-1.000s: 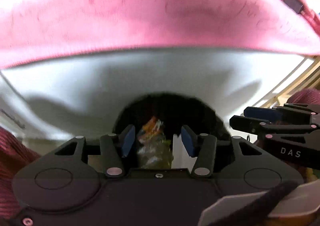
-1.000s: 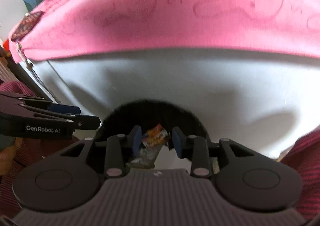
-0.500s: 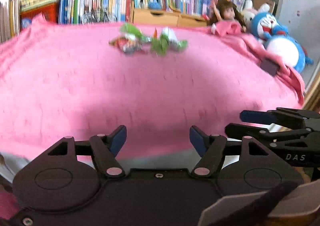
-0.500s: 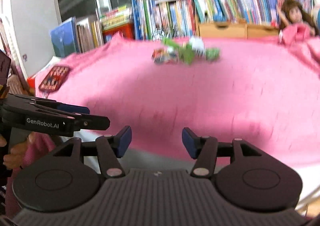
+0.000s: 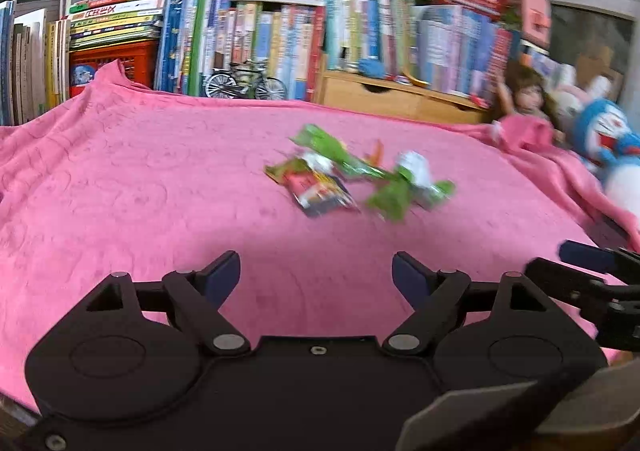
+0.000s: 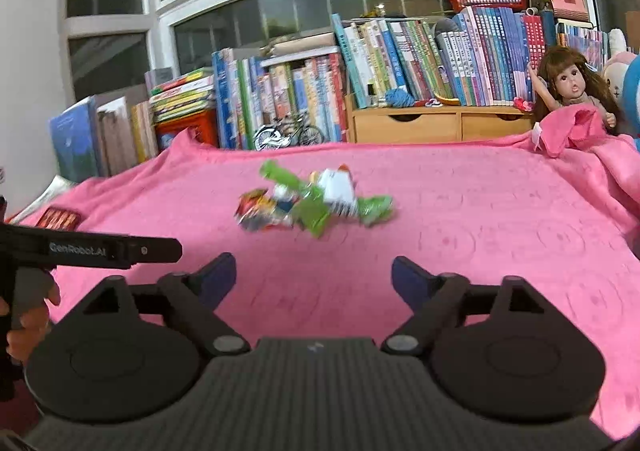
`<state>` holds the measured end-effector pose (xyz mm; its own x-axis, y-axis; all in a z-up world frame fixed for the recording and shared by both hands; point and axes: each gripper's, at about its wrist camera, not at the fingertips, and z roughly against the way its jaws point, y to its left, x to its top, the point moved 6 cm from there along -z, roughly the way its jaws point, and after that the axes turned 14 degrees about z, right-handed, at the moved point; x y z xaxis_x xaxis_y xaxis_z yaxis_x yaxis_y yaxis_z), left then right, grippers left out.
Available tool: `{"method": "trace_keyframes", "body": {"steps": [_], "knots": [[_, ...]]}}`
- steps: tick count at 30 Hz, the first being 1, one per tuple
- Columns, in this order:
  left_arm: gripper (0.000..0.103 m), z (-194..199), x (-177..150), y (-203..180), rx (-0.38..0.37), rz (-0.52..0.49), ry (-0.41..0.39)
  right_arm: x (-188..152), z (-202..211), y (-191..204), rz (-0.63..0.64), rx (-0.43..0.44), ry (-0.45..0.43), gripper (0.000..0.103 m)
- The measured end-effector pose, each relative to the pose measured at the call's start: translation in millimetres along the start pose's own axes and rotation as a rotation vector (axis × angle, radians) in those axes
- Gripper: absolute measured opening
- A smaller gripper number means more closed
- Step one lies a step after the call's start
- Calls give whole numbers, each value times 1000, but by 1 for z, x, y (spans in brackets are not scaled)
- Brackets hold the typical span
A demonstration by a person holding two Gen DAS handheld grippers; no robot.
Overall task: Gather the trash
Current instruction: 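Grasp the colorful snack wrapper with the left tool while the right tool grasps the green plastic, then lift both held items and lower them into the bin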
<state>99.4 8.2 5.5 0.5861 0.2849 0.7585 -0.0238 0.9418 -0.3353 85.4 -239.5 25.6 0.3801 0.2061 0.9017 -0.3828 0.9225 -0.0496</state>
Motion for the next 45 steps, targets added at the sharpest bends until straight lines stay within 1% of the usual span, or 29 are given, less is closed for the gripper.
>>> {"method": "trace_keyframes", "body": {"steps": [3, 8, 13, 17, 18, 19, 20, 21, 22, 23, 25, 26, 27, 30, 32, 34, 35, 37, 40, 43, 44, 45], "knots": [[82, -36, 20, 4, 29, 53, 19, 12, -27, -12, -24, -4, -2, 94], [82, -86, 44, 6, 38, 152, 28, 27, -73, -25, -95, 2, 17, 96], [82, -133, 51, 10, 90, 203, 63, 35, -117, -38, -219, 2, 57, 96], [81, -155, 49, 9, 96, 219, 76, 34, -148, -44, -267, -11, 109, 96], [79, -158, 48, 8, 98, 218, 76, 32, -153, -45, -272, -14, 117, 93], [78, -162, 47, 8, 97, 218, 72, 31, -157, -45, -274, -13, 129, 87], [76, -162, 47, 8, 94, 223, 64, 28, -161, -44, -280, -5, 152, 73], [68, -164, 46, 9, 90, 233, 52, 25, -161, -44, -285, -2, 166, 63], [59, -162, 45, 9, 89, 236, 47, 23, -159, -42, -274, -12, 163, 63], [55, -161, 44, 8, 87, 229, 46, 21, -157, -40, -245, -14, 163, 62], [37, -157, 41, 5, 65, 216, 53, 18, -152, -37, -195, -27, 174, 61], [31, -156, 39, 4, 56, 215, 62, 18, -150, -36, -177, -34, 179, 60], [24, -154, 38, 4, 55, 216, 68, 16, -147, -36, -160, -43, 187, 59], [19, -143, 32, 2, 62, 204, 60, 10, -138, -35, -119, -61, 209, 58], [18, -134, 28, 0, 57, 191, 50, 2, -133, -34, -93, -69, 236, 59], [17, -124, 25, -2, 50, 173, 42, -7, -129, -32, -97, -49, 261, 59], [17, -119, 22, -3, 44, 163, 41, -10, -124, -32, -92, -51, 249, 59], [16, -107, 18, -4, 40, 151, 32, -12, -116, -31, -92, -51, 233, 55], [16, -87, 12, -4, 39, 127, -5, -10, -104, -31, -126, -35, 200, 48], [16, -65, 9, -5, 33, 105, -42, -5, -90, -27, -126, -18, 163, 44], [16, -57, 8, -5, 31, 91, -59, -3, -85, -25, -122, -10, 151, 41], [16, -50, 7, -6, 30, 78, -74, -1, -80, -24, -119, -4, 142, 40]]}}
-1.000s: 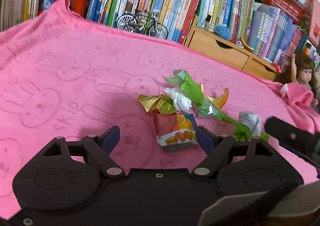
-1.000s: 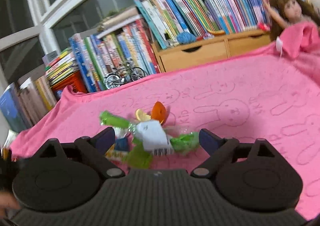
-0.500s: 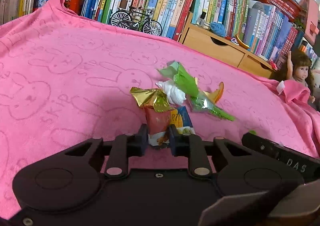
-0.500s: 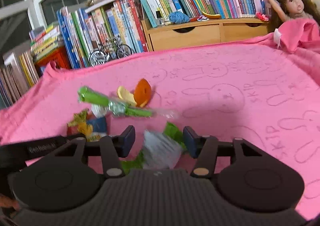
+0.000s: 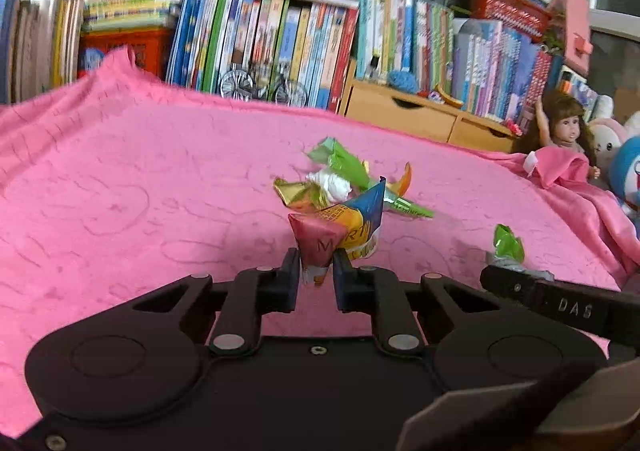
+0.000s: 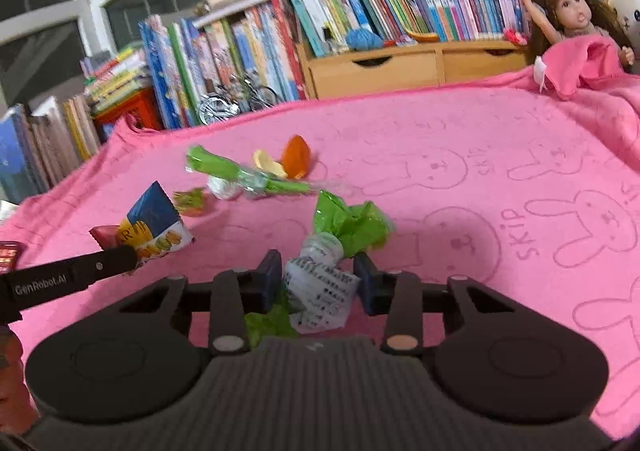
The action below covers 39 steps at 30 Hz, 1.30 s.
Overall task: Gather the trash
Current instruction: 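Lift both held items and lower them into the bin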
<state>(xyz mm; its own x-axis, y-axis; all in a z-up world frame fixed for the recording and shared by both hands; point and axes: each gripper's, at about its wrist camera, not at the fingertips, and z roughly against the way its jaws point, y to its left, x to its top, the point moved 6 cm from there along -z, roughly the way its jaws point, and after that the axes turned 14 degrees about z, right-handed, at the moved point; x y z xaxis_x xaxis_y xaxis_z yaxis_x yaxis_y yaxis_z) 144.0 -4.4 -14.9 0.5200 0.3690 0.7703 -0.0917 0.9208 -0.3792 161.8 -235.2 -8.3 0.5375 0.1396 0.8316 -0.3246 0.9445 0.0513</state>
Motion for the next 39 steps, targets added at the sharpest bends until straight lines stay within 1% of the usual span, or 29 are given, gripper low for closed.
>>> {"method": "trace_keyframes", "body": {"steps": [3, 6, 12, 14, 17, 20, 24, 29, 34, 39], "knots": [[16, 23, 0, 0, -3, -20, -35, 2, 15, 7, 14, 20, -30, 41], [16, 43, -5, 0, -9, -24, -43, 2, 31, 14, 28, 41, -56, 41], [16, 85, -25, 5, -60, -1, -26, -8, 65, 29, 43, 79, -98, 41], [16, 98, -34, 10, -71, 10, -20, -16, 77, 35, 48, 89, -106, 41], [16, 119, -53, 20, -67, 23, -6, -32, 92, 41, 48, 104, -103, 41], [16, 137, -75, 30, -61, 24, 28, -51, 105, 48, 43, 121, -87, 41], [16, 158, -103, 40, -45, -8, 64, -73, 125, 59, 54, 141, -79, 41], [16, 174, -131, 48, -41, -23, 133, -102, 145, 78, 78, 161, -42, 41], [16, 173, -162, 56, 12, -54, 225, -132, 153, 94, 103, 169, 25, 41], [16, 162, -197, 64, 51, -64, 329, -164, 145, 102, 105, 159, 112, 41]]}}
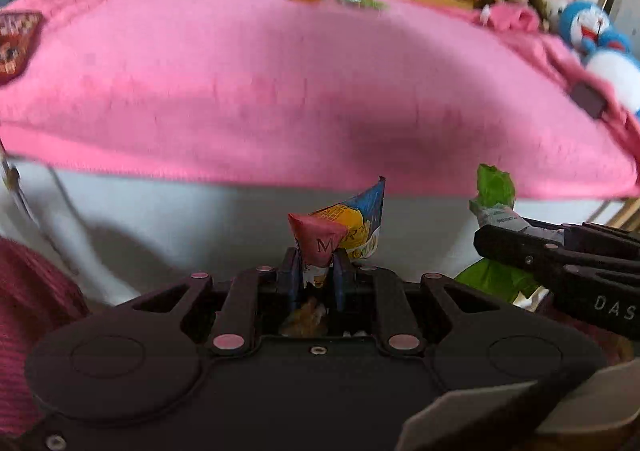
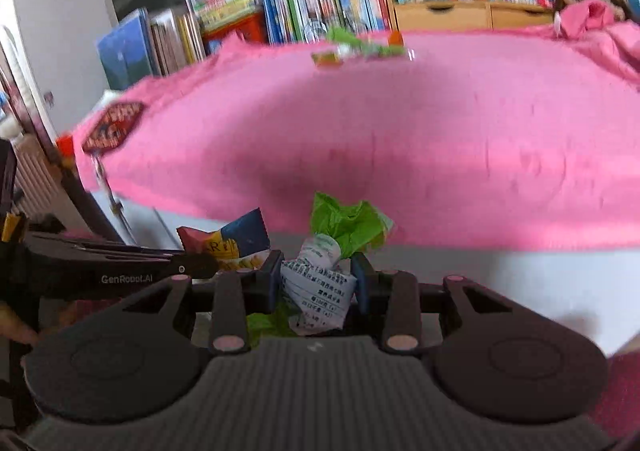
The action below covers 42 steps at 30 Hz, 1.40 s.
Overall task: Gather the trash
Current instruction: 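Lift both held items and lower them into the bin, then open both tools over the bin and raise them back over the towel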
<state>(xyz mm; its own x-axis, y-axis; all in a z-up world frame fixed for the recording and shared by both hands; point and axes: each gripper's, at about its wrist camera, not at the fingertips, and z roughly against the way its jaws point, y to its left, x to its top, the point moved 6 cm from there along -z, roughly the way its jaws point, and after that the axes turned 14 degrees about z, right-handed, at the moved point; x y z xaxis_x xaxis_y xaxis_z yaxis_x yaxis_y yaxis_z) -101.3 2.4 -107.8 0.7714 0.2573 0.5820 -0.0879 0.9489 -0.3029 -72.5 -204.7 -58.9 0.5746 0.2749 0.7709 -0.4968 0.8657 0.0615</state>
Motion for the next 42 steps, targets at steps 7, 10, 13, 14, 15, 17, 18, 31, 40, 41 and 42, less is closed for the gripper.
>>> {"method": "trace_keyframes", "body": {"steps": [7, 10, 13, 14, 15, 17, 18, 31, 40, 41, 42], "knots": [[17, -29, -27, 12, 57, -9, 121, -29, -22, 5, -22, 4, 96, 41], [17, -38, -37, 18, 71, -6, 165, -42, -30, 4, -29, -3, 134, 41], [17, -44, -44, 24, 92, -2, 193, -52, -37, 3, -40, -5, 161, 41], [17, -47, -46, 26, 99, -1, 201, -55, -38, 3, -40, -8, 169, 41], [17, -48, -48, 28, 105, -1, 208, -57, -40, 3, -40, -10, 176, 41], [17, -52, -51, 30, 116, 0, 226, -61, -43, 3, -44, -10, 189, 41], [17, -54, -53, 32, 118, 2, 235, -61, -44, 3, -46, -9, 193, 41], [17, -70, -55, 25, 134, 5, 284, -64, -52, 5, -34, -4, 223, 42], [19, -71, -54, 23, 135, 8, 288, -62, -55, 6, -37, -3, 228, 45], [19, -71, -54, 23, 135, 9, 288, -62, -55, 6, -38, -2, 227, 46], [20, -71, -54, 24, 135, 11, 287, -62, -54, 5, -39, -1, 226, 46]]}}
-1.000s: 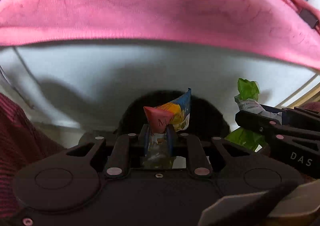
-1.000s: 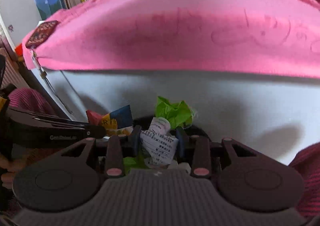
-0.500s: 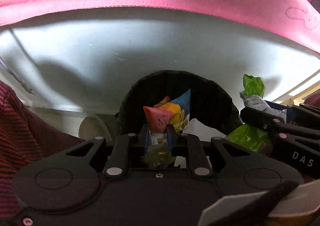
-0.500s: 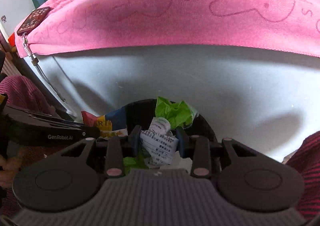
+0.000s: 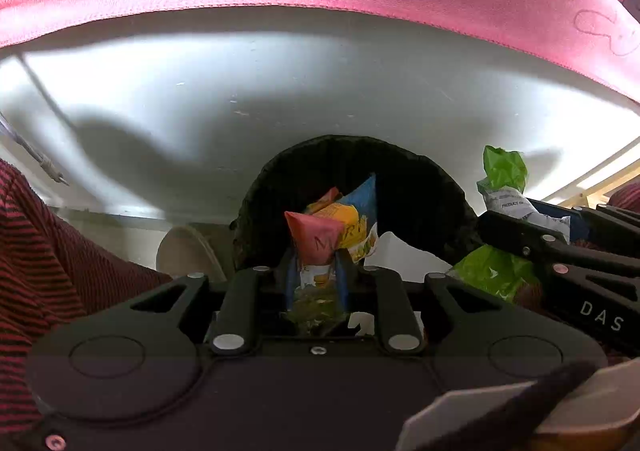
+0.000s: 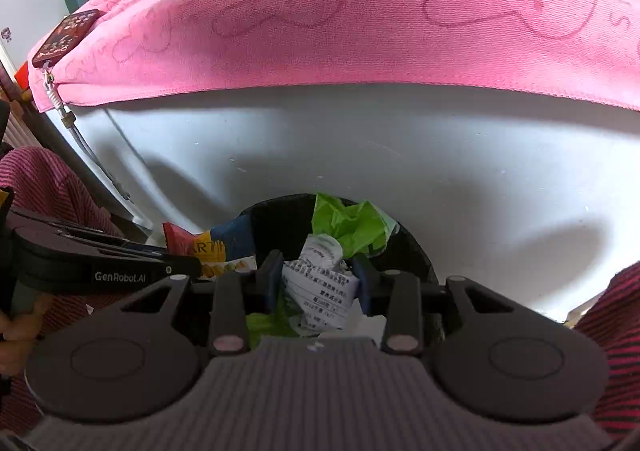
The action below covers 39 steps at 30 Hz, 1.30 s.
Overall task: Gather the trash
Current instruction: 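Open both tools over the bin and raise them back over the towel, then grasp the gold foil with the left tool while the right tool grasps the green plastic strip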
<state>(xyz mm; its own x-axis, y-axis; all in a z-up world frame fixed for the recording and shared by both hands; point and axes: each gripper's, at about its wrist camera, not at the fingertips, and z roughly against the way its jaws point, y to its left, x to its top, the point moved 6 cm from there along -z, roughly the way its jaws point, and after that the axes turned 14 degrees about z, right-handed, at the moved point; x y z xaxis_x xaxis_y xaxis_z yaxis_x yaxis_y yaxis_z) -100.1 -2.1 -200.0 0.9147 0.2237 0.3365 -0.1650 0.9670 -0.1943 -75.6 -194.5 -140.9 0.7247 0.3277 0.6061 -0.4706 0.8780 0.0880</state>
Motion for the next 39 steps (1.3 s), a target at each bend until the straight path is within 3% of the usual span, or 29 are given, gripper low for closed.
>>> {"method": "trace_keyframes", "body": {"steps": [5, 9, 20, 24, 31, 37, 39], "knots": [[21, 0, -1, 1, -10, 14, -1, 0, 0, -1, -14, 10, -6, 59], [34, 1, 0, 2, -8, 9, -14, 1, 1, -1, -20, 11, -10, 65], [46, 21, 10, -3, 2, -19, -81, 11, 14, -5, -16, 15, -52, 68], [47, 42, 22, -5, -16, -46, -144, 28, 31, -10, -15, 42, -120, 72], [54, 106, 54, -13, -159, -66, -282, 74, 80, -23, 14, 104, -317, 81], [71, 149, 94, -18, -224, -46, -431, 118, 106, -42, 64, 47, -451, 87], [71, 155, 110, -21, -208, -40, -467, 132, 110, -47, 77, -2, -477, 90]]}}
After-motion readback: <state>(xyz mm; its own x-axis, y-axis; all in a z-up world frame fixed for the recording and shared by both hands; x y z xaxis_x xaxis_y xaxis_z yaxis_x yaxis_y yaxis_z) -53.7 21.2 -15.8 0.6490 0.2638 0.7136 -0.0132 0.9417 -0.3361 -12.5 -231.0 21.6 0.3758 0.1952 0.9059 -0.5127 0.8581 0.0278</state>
